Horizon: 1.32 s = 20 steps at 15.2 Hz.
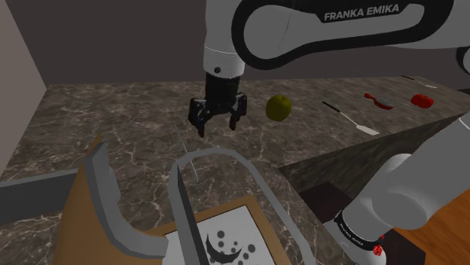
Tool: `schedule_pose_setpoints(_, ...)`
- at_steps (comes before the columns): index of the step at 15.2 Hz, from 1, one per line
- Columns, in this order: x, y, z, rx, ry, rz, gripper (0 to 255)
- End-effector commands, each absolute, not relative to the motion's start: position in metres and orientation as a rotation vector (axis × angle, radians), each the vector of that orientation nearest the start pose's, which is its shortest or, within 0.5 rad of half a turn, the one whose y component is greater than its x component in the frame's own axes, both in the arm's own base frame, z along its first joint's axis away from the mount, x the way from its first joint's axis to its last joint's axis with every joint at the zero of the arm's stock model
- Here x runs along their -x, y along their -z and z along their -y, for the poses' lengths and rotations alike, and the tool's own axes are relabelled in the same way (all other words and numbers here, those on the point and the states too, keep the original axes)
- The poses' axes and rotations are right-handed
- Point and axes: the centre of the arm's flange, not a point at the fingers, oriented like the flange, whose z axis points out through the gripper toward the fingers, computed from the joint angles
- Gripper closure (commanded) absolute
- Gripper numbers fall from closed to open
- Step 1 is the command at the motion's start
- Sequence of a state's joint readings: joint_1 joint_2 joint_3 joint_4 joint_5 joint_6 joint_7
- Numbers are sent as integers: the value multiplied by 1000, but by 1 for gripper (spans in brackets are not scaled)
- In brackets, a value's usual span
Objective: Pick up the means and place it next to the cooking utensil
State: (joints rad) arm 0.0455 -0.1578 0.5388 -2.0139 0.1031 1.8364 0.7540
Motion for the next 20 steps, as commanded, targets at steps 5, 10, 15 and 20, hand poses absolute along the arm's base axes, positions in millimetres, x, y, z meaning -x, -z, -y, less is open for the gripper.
schedule_pose_setpoints(5, -456, -498, -367, 3100, -80, -436, 0)
schedule_pose_setpoints(10, -456, -477, -368, 3099, -80, -438, 0)
schedule_pose_setpoints(15, -455, -458, -369, 3099, -80, -438, 0)
schedule_pose_setpoints(20, -455, -458, -369, 3099, -80, -438, 0)
